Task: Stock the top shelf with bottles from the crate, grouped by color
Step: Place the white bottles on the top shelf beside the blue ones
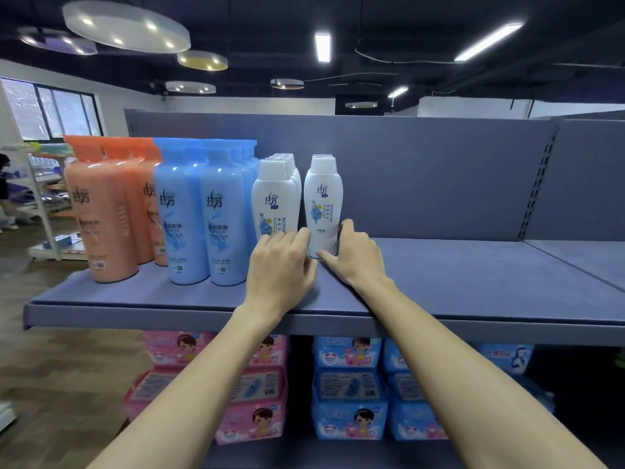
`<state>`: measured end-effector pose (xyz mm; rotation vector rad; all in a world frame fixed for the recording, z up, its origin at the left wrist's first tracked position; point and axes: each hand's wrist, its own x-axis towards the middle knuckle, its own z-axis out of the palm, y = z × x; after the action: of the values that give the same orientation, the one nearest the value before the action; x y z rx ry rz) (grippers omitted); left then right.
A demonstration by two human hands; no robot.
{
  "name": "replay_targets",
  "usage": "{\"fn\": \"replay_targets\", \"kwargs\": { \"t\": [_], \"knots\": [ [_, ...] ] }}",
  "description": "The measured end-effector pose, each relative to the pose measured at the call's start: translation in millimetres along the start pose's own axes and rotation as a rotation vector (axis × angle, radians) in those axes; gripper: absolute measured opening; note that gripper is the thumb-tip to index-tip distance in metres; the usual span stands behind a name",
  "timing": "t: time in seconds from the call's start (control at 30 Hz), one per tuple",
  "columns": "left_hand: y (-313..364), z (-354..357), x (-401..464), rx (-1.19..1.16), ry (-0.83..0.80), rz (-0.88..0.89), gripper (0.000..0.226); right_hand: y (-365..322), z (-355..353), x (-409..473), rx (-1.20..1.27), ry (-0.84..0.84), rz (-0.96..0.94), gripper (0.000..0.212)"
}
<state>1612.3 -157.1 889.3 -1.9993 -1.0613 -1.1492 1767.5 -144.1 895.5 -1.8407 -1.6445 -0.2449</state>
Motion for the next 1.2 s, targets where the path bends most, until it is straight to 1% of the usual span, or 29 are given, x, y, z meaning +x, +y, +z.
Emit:
{"fn": "replay_targets", "kwargs": {
  "t": [0.07, 0.17, 0.23, 0.37, 0.5, 0.7, 0.83, 1.0, 1.2],
  "knots": [
    [-0.7, 1.1, 0.7, -0.002, -0.011, 0.005, 0.005, -1.2, -2.8, -1.2, 0.061, 0.072, 0.003, 0.055],
    [-0.1, -1.3, 1.8, -0.011, -0.039, -0.001, 0.012, -3.4, -10.0, -6.3, 0.165, 0.188, 0.016, 0.066],
    [1.1, -4.2, 1.6, -0.024, -0.051, -0.005, 0.015, -5.0, -15.6, -12.9, 0.199, 0.216, 0.001, 0.063],
    [3.2, -11.8, 4.5, -0.014, -0.118, -0.008, 0.02, -5.6, -27.7, -32.4, 0.158, 0.18, -0.044, 0.05],
    [9.2, -25.9, 2.5, 0.05, -0.212, 0.042, 0.023, 0.5, -44.5, -50.2, 0.067, 0.091, -0.047, 0.044],
    [6.3, -51.8, -6.2, 0.034, -0.255, 0.103, 0.028, 1.9, -70.8, -66.7, 0.006, 0.071, -0.057, 0.04],
    [4.3, -65.0, -9.3, 0.006, -0.223, 0.119, 0.025, 0.8, -76.2, -82.2, 0.005, 0.06, -0.074, 0.038],
    [12.6, -74.5, -13.8, -0.021, -0.201, 0.145, 0.022, -0.2, -81.5, -96.5, 0.01, 0.13, -0.129, 0.036],
    [25.6, -76.6, -19.0, -0.087, -0.155, 0.139, 0.02, 3.2, -91.8, -109.3, -0.024, 0.16, -0.155, 0.035]
  ]
}}
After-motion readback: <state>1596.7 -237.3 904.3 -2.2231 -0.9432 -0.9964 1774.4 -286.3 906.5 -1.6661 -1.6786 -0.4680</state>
